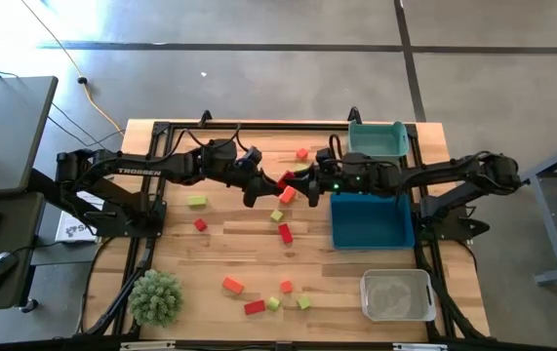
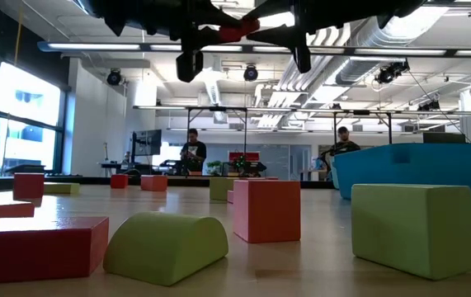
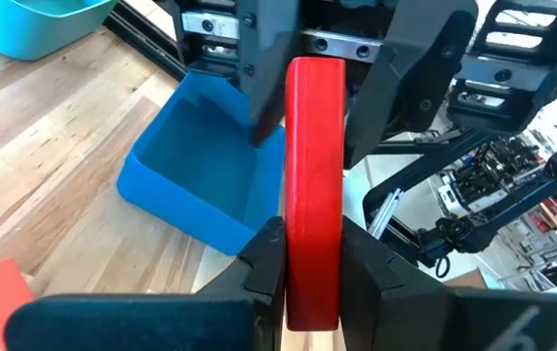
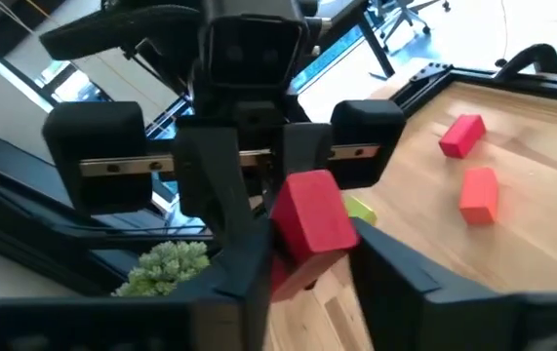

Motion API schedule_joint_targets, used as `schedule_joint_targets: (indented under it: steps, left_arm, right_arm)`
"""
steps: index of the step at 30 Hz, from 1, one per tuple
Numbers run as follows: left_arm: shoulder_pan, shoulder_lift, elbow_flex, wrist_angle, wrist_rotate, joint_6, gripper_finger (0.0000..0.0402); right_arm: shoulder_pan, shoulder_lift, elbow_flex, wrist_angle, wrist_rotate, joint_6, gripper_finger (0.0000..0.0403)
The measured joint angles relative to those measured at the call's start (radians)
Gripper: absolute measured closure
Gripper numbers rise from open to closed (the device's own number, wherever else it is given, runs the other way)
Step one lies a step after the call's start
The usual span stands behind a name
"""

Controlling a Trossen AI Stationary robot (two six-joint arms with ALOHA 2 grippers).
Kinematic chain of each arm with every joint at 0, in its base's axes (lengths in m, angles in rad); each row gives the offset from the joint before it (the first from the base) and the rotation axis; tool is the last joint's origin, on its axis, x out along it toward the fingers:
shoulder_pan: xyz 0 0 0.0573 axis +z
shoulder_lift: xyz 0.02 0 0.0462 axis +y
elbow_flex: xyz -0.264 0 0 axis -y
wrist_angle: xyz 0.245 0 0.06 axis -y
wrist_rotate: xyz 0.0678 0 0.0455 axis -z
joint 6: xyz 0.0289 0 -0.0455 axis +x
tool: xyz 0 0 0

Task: Sort & place blocks by color
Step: Put the red wooden block into the green bin

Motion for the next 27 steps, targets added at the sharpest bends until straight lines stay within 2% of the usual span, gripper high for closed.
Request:
schedule_joint_targets:
  steps: [5,14,27]
  left_arm:
    - [0.0,-0.002,0.0,0.002,0.01,0.035,0.0362]
    - [0.0,-0.001,0.0,0.001,-0.006,0.078,0.0342]
    - [0.008,0.001,0.0,-0.016,-0.012,0.274,0.0258]
  right_arm:
    - [0.001,-0.002,0.0,0.01,-0.012,0.002,0.0361]
    - [0.001,-0.002,0.0,0.006,0.01,-0.002,0.035]
    - [0.019,-0.001,0.0,-0.029,0.107,0.02,0.0358]
